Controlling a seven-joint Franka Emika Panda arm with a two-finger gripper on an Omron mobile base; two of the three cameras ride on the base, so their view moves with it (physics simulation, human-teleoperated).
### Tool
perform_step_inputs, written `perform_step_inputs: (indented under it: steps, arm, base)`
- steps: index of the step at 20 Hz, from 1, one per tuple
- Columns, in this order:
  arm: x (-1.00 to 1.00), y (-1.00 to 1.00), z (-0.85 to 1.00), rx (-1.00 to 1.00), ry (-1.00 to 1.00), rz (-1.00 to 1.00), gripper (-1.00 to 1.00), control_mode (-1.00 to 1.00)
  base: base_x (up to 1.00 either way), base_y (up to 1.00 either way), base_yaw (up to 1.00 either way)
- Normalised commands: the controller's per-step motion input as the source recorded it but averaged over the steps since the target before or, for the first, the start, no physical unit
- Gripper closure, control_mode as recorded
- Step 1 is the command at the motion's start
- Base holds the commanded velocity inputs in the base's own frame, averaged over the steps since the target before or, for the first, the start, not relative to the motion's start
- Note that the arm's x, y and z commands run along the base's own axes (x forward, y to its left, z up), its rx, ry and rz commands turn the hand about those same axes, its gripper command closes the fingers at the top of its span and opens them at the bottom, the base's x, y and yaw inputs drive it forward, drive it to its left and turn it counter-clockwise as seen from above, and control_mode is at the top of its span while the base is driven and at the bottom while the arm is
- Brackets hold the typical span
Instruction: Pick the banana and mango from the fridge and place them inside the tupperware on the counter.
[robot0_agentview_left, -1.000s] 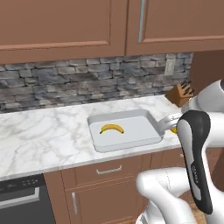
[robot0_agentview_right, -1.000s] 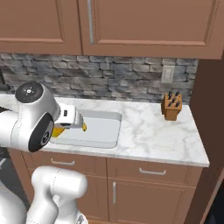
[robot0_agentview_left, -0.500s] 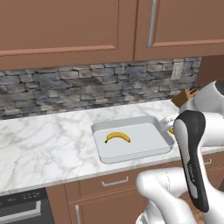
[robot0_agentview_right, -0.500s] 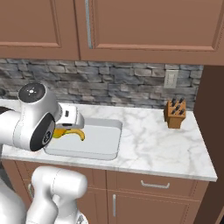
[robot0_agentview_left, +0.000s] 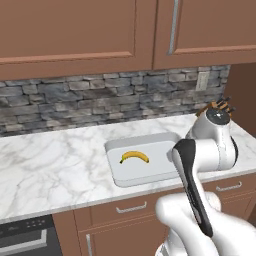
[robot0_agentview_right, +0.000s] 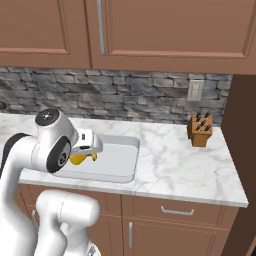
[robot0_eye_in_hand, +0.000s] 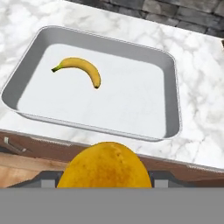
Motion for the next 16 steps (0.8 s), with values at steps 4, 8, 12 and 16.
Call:
perform_step_inputs:
  steps: [4, 8, 12, 16]
  arm:
    - [0.65, 0.0, -0.57, -0.03, 0.03, 0.0, 1.0, -1.0]
    - [0.55, -0.01, -0.45, 0.0, 0.0, 0.0, 1.0, -1.0]
    - [0.51, -0.1, -0.37, 0.0, 0.0, 0.0, 1.0, -1.0]
    - [0.39, -0.21, -0.14, 0.0, 0.0, 0.0, 1.0, -1.0]
  base:
    - [0.0, 0.0, 0.0]
    - [0.0, 0.0, 0.0]
    - [0.0, 0.0, 0.0]
    - [0.0, 0.0, 0.0]
